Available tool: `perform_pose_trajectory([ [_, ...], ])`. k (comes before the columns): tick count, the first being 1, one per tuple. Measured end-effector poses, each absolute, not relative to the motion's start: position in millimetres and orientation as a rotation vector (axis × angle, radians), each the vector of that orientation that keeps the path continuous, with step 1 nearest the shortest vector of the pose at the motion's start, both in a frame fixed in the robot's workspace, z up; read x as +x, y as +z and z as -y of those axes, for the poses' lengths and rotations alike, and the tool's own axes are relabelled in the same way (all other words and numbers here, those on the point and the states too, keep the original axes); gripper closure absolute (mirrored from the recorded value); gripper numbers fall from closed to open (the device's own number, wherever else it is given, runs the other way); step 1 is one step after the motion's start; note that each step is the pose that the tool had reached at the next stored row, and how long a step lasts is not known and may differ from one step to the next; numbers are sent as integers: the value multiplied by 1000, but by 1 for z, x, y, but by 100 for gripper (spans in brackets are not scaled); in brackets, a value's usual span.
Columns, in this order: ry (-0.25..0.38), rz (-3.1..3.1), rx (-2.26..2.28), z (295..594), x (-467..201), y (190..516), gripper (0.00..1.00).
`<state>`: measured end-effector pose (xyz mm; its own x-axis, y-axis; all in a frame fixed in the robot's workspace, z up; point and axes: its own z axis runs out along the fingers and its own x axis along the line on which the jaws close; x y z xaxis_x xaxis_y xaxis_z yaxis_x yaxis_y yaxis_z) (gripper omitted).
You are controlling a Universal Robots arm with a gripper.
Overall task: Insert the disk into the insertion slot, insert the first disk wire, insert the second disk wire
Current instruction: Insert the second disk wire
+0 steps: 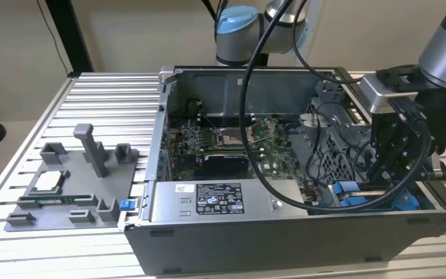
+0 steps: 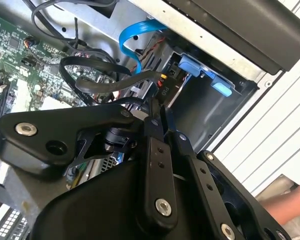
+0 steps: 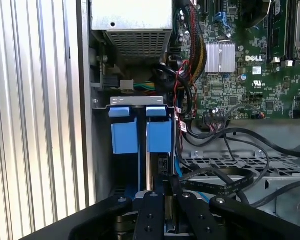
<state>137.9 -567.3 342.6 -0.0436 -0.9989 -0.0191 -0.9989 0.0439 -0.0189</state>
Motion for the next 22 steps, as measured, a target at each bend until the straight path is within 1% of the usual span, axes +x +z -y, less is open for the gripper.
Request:
perform_pose_trajectory([
  [22, -2, -2249, -2152, 567, 138, 342, 100],
])
